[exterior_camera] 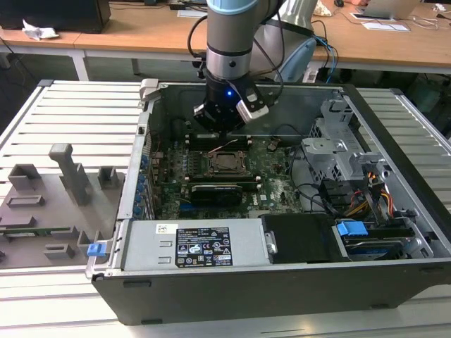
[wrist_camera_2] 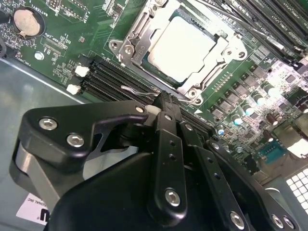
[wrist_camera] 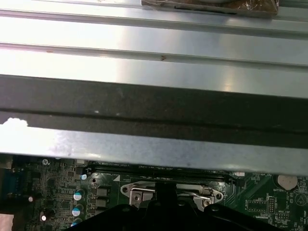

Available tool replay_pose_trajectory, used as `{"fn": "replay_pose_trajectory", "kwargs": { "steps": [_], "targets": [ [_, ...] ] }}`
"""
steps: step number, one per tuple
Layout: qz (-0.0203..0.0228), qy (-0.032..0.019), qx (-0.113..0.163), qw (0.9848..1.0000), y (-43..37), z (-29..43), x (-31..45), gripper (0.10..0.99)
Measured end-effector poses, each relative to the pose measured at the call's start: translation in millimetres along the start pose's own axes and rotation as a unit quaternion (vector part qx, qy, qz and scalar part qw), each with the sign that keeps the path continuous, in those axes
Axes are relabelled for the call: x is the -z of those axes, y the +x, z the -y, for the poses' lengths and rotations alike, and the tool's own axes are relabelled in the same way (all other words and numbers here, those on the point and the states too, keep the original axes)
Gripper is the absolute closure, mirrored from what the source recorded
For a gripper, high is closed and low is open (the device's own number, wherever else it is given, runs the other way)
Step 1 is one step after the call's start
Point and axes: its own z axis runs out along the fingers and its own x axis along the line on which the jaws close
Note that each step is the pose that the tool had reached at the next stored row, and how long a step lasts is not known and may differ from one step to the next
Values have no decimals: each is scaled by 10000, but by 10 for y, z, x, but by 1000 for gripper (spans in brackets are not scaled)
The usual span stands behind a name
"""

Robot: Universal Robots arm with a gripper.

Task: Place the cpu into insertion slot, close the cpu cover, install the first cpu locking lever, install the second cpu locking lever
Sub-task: 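Install the first cpu locking lever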

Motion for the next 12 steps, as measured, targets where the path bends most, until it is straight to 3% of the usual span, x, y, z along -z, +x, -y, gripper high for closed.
{"fn": "replay_pose_trajectory", "kwargs": {
  "steps": [7, 12],
  "targets": [
    [-9, -2, 146, 9999, -8, -2, -18, 980],
    [-13, -2, 186, 9998, -75, -40, -38, 980]
  ]
}}
